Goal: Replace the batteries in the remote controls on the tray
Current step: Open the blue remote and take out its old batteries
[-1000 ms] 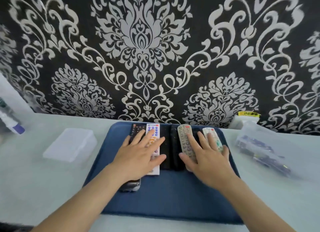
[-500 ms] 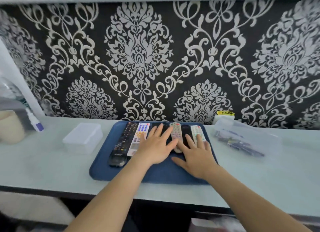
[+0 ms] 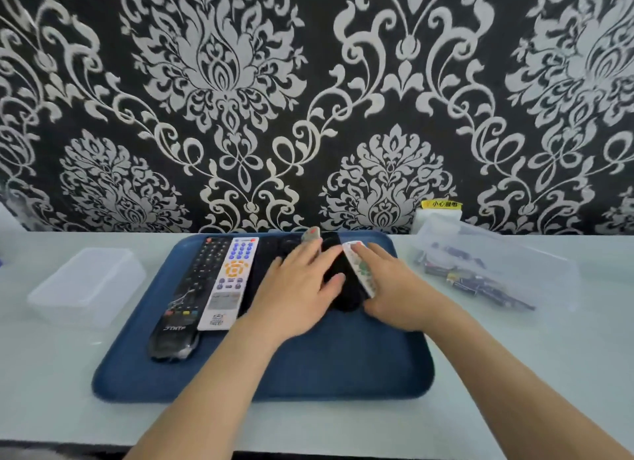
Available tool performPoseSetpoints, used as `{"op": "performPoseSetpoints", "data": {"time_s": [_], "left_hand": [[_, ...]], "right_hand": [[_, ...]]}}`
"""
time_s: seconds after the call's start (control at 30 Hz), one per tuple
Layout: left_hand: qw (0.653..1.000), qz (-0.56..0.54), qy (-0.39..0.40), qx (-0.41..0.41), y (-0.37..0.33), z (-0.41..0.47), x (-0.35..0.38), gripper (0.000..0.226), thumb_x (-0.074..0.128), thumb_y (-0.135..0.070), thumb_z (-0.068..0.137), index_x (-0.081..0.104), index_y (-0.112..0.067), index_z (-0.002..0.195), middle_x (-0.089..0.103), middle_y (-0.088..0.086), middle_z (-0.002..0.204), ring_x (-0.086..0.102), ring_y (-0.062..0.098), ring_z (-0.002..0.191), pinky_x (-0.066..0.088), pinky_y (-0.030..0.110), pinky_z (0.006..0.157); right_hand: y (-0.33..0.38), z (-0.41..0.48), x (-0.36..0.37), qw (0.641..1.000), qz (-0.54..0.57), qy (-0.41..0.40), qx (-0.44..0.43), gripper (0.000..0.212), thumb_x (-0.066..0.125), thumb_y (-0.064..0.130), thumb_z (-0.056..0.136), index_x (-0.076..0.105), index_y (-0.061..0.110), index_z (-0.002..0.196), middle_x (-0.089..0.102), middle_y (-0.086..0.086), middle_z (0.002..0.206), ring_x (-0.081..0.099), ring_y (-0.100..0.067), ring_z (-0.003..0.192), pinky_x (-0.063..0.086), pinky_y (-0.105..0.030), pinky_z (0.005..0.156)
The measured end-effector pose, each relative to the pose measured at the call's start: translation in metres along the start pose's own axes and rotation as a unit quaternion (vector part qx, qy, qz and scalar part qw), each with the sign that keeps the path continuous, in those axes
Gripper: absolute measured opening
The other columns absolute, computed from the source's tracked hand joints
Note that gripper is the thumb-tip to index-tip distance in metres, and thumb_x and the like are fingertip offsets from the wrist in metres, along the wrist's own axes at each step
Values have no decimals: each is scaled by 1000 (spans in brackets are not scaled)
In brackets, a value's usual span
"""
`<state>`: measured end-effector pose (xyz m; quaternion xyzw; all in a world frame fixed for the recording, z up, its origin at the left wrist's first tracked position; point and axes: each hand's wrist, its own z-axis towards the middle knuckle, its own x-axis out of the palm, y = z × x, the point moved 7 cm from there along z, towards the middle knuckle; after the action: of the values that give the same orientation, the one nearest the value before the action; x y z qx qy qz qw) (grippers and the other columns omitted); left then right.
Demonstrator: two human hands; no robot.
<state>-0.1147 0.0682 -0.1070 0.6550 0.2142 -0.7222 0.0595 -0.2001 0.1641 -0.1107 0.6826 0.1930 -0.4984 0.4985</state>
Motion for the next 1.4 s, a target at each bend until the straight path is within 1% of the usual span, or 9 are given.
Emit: {"op": "performPoseSetpoints", "data": {"time_s": [0.17, 0.3, 0.4, 0.5, 0.7, 0.83, 0.93, 1.13, 1.4], "left_hand": [[997, 49, 55, 0, -6, 5, 20, 54, 27, -55, 97, 15, -44, 148, 0, -12, 161, -8, 9, 147, 2, 54, 118], [996, 40, 82, -7, 2, 2, 21, 55, 23, -63, 94, 12, -49, 146, -3, -18, 160, -12, 5, 146, 1, 54, 117], [995, 32, 95, -2, 10, 1, 21, 56, 24, -64, 94, 8, -51, 146, -7, -21, 159, -15, 3, 145, -1, 54, 118], [995, 8, 103, 6, 17, -1, 20, 54, 24, -63, 95, 11, -52, 146, -8, -22, 159, -17, 0, 144, -4, 54, 117], [996, -45, 66, -27, 24, -5, 8, 42, 26, -60, 95, 39, -48, 132, 23, -20, 153, 7, 6, 146, 8, 54, 116], [956, -235, -173, 6, 5, -17, -33, 21, 49, -43, 93, 60, -36, 109, 58, -20, 110, 52, 3, 108, 42, 33, 97], [927, -349, -130, 41, -22, -23, -33, 40, 67, -50, 75, 54, -42, 113, 54, -25, 111, 51, -3, 108, 44, 21, 88], [963, -211, -139, 96, -41, -25, -29, 69, 85, -38, 61, 41, -41, 115, 42, -28, 113, 40, -5, 109, 37, 19, 91], [958, -146, -201, 146, -62, -26, -30, 42, 79, -31, 72, 54, -27, 106, 43, -13, 103, 50, 13, 95, 50, 40, 72]], "right_hand": [[-17, -3, -18, 991, 21, -59, 120, 55, 59, 20, 87, 46, 9, 139, 60, -12, 125, 55, -31, 115, 42, -32, 85], [-15, -5, -16, 974, 183, -80, 106, 13, 49, 15, 88, 55, 3, 88, 53, -8, 74, 50, -22, 73, 46, -39, 63], [-24, -12, -5, 839, 509, -78, 177, 21, 47, 7, 96, 60, -8, 99, 59, -18, 86, 62, -25, 78, 62, -38, 70], [-22, -21, 0, 709, 673, -87, 191, 21, 56, 9, 98, 63, -11, 101, 65, -21, 95, 69, -28, 80, 62, -30, 69], [-7, -25, -1, 627, 759, -37, 172, 24, 50, 4, 97, 57, 2, 120, 68, -17, 100, 74, -36, 81, 61, -39, 63], [-3, -24, -1, 653, 740, -41, 156, 33, 43, 10, 95, 59, 7, 123, 74, -13, 95, 68, -26, 65, 55, -31, 58], [-1, -21, 3, 680, 715, -50, 155, 30, 42, 14, 90, 70, 9, 101, 74, -8, 87, 65, -18, 64, 50, -30, 60], [-6, -23, 3, 701, 694, -57, 157, 29, 36, 4, 75, 62, 6, 89, 65, -8, 70, 62, -21, 61, 47, -31, 60], [-11, -19, -3, 690, 705, -62, 155, 39, 46, 9, 69, 56, 3, 106, 58, -17, 89, 61, -32, 80, 44, -40, 69]]}}
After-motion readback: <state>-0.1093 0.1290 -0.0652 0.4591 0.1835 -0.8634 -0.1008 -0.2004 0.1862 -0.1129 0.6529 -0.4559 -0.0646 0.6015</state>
